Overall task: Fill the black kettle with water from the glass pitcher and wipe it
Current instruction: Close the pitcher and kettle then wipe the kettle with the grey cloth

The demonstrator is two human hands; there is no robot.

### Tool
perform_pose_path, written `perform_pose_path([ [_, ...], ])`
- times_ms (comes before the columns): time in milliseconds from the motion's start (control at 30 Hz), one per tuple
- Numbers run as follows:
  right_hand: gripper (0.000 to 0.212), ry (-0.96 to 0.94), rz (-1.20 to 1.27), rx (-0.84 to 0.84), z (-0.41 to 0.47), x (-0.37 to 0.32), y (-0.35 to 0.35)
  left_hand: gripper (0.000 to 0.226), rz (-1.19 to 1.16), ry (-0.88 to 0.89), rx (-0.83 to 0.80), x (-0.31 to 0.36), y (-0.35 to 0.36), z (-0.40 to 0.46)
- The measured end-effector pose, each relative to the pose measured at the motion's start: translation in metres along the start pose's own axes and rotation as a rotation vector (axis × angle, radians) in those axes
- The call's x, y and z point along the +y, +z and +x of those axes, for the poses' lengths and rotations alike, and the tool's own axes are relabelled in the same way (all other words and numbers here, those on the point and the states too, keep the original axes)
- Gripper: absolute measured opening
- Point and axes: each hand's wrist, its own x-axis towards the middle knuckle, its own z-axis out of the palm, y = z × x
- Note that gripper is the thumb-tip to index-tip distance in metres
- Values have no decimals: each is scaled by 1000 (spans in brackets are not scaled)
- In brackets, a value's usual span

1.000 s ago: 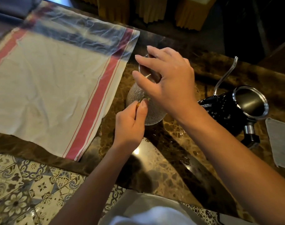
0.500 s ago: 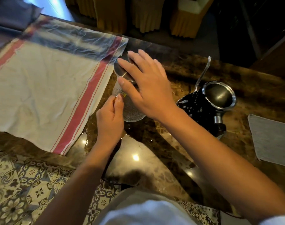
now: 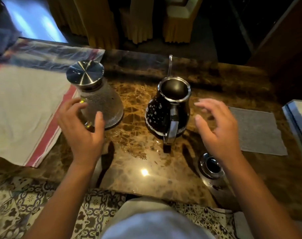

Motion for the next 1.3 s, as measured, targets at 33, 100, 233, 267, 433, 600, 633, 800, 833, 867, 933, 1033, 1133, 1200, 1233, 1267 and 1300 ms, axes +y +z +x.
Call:
perform_pose_path([
  [33,29,64,-6,-23,-13,14,-5,37,-14,15,-51,11,5,-7],
  [100,31,184,-43,-80,-35,36,-12,37,-31,69,-114,34,12,-18],
  [233,32,407,-194,-177,-76,69,-24,39,-176,105,-275,78,33,-34],
  [267,32,443,-220,-199,-84,73,-26,40,-225,66,-335,88,38,-37],
  [433,24,470,-220,-258,-106,84,-27,45,-314,-4,-483,121,61,-48],
  [600,20,440,-173,-242,-109,88,-23,33,-253,107,-466,129,82,-48],
  [633,23,439,-174,-253,-110,89,-22,32,-268,112,-484,129,85,-49],
  [800,33,450,-186,-252,-110,92,-12,21,-398,105,-581,129,90,-52],
  [833,34,449,-189,-259,-108,91,-11,20,-425,93,-603,129,90,-51],
  [867,34,448,-195,-271,-106,90,-11,19,-448,86,-628,128,89,-50],
  [933,38,450,-199,-300,-103,90,-10,18,-477,70,-691,125,86,-46],
  [1033,45,450,-216,-359,-96,94,-12,13,-491,40,-758,119,80,-37],
  [1133,48,450,-203,-367,-83,96,-16,12,-528,8,-742,114,76,-32],
  [1200,46,424,-149,-291,-67,91,-20,13,-572,-44,-718,112,76,-33],
  [1233,45,405,-127,-255,-57,86,-23,13,-600,-72,-703,113,77,-34],
  [1267,44,389,-105,-228,-47,80,-27,13,-631,-96,-690,114,78,-34],
  [1300,44,372,-84,-206,-36,73,-30,13,-657,-113,-677,115,78,-36],
])
